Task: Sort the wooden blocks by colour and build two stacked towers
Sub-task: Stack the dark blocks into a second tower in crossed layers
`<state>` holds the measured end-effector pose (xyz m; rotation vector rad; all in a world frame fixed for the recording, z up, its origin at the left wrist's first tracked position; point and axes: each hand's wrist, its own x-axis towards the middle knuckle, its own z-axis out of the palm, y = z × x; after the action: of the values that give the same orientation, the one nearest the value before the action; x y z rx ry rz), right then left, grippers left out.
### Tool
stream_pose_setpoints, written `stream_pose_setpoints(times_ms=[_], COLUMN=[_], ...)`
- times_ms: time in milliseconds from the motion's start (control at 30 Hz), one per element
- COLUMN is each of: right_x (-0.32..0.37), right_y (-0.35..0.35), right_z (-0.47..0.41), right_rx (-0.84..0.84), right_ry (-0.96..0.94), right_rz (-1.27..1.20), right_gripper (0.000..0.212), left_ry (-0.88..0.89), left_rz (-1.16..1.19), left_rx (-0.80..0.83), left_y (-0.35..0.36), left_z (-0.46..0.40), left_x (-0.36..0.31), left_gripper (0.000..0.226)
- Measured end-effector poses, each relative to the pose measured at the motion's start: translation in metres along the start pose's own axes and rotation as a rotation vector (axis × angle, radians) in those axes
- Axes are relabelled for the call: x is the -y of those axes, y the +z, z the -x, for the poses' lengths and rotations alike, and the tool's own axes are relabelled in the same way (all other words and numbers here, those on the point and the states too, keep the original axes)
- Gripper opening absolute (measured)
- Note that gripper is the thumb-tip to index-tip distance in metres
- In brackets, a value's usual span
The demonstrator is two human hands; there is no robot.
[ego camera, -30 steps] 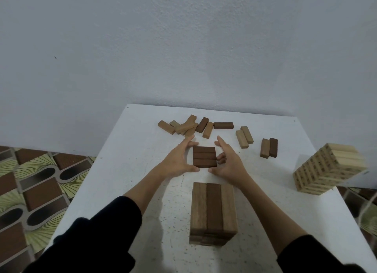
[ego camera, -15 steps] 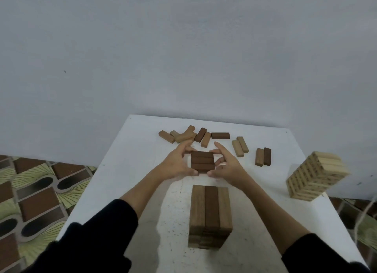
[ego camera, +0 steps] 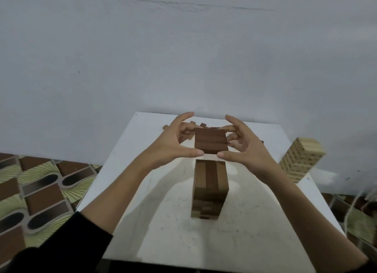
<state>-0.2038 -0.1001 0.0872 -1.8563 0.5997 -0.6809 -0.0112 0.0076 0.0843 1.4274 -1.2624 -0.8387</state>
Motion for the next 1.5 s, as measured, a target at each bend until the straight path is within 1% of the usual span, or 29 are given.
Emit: stream_pose_setpoints(times_ms=[200,367,533,667,800,967,1167,1500], right_x=[0.001,-0.003,-0.005,-0.002,-0.001,-0.007,-0.010,-0.010], right_y=[0.006,0.010,0.014,0.013,0.012,0.013,0.017,0.018], right_z=[0.038,0.055,0.060,0.061,0.060,0.056,0.053,0.053], right_rx=[0.020,0.048,0.066,0.114,0.140,0.176,0.157,0.142], right_ry=[0.019,0.044,0.061,0.063,0.056,0.018,-0.013,0.008], right_rz=[0.000,0.030,0.054,0.085,0.135,0.188,0.222,0.207], right_gripper=[0.082,0.081,0.083,0.086,0.095,0.099,0.097,0.095], left_ry=[-0.020,-0.050,-0.053,-0.051,-0.036,-0.017,-0.014,0.002], left_rz=[-0.021,-0.015,0.024,0.016,-0.031,-0.064,-0.084,-0.058], left_rx=[0.031,0.065,0.062,0.077,0.096,0.110,0.079,0.067], left_y=[0.016,0.024,0.027,0.031,0.034,0.037,0.040,0.042], left_z=[0.031,0.045,0.050,0.050,0.050,0.050,0.050,0.049], left_x=[0.000,0.010,0.015,0.015,0.014,0.018,0.019,0.022], left_gripper=[0.092,0.094,0.096,0.098,0.105,0.110,0.110,0.109])
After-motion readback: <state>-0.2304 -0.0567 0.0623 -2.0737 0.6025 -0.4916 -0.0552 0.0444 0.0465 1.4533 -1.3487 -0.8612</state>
